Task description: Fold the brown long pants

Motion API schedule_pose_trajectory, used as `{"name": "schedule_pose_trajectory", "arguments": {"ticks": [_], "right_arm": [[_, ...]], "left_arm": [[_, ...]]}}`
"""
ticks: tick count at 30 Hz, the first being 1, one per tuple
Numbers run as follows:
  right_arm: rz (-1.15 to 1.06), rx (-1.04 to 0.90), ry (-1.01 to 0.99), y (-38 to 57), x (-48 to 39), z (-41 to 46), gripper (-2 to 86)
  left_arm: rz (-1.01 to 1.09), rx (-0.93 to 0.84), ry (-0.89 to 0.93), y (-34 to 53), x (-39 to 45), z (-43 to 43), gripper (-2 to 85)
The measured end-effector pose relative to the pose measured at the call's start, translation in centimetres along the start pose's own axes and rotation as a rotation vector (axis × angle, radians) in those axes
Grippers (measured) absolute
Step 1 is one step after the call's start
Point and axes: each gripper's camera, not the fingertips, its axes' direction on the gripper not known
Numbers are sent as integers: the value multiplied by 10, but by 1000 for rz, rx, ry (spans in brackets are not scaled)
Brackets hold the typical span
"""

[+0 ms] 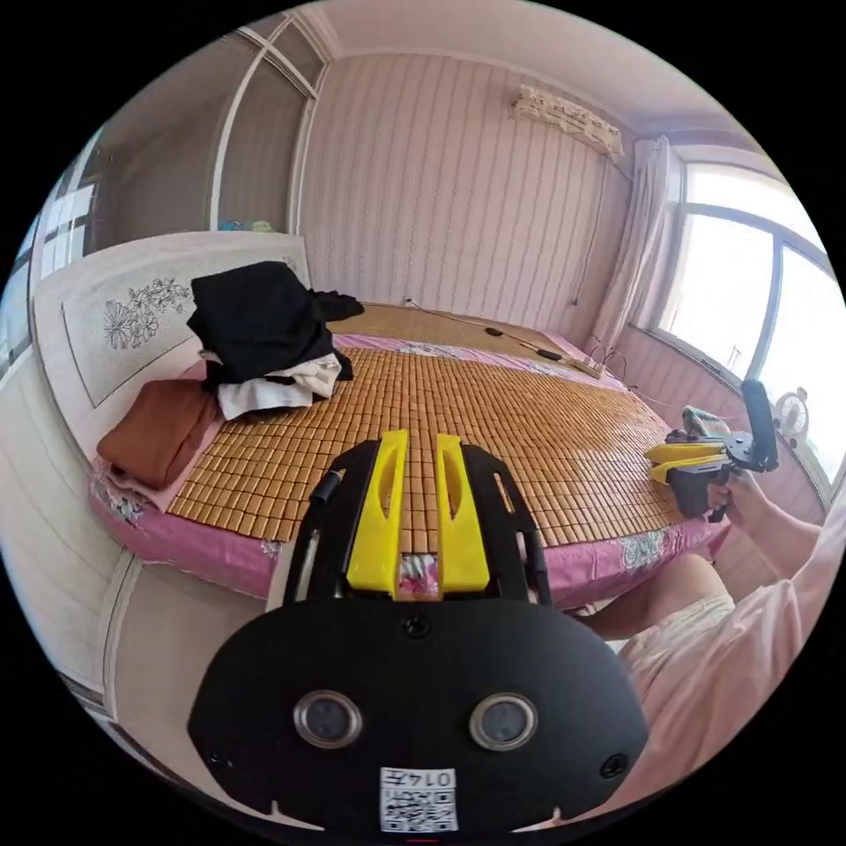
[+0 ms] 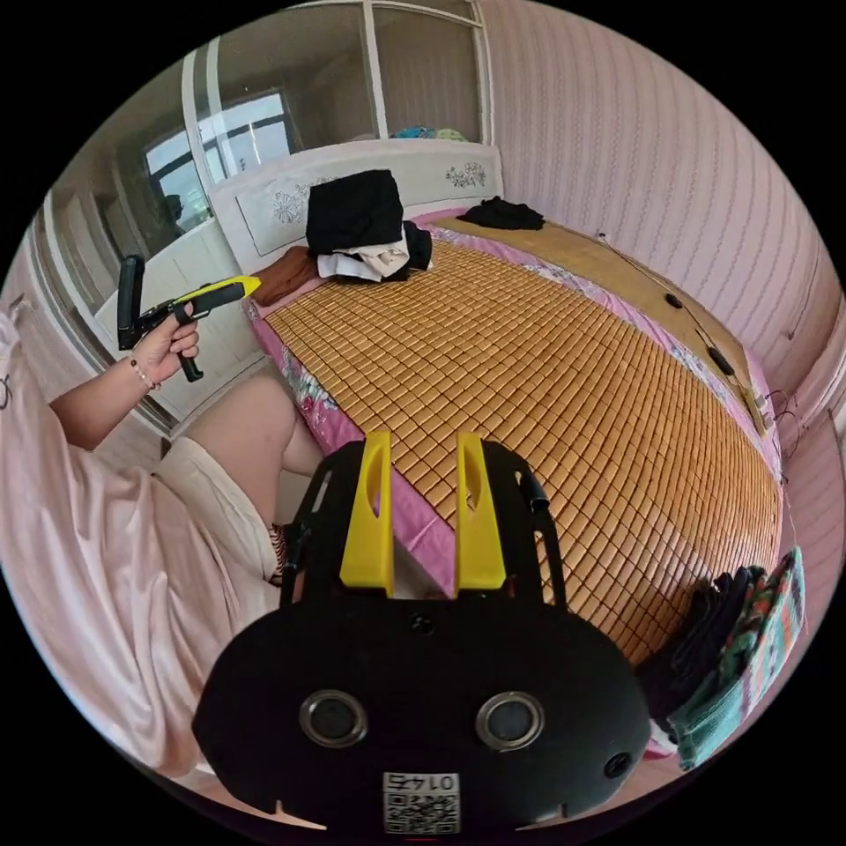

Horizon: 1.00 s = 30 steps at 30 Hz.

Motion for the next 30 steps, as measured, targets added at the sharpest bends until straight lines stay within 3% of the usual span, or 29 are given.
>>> {"name": "schedule_pose_trajectory", "arguments": {"ticks": [8, 15, 19, 23, 30], "right_arm": [[-432, -73, -126, -169, -111, 108, 113], [-817, -181, -64, -294, -232, 232, 129], [-947, -212, -11, -333, -285, 301, 131], [-955, -221, 19, -363, -312, 358, 119], [-636, -388, -157, -430, -310, 446, 123]], "left_arm": [[-352, 9, -250, 53, -171, -70, 75], [-457, 2, -289, 46, -272, -76, 87], [-621, 18, -298, 18, -343, -75, 102], [-785, 17, -176, -6, -411, -60, 130], [-926, -126, -47, -19, -468, -35, 79]]}}
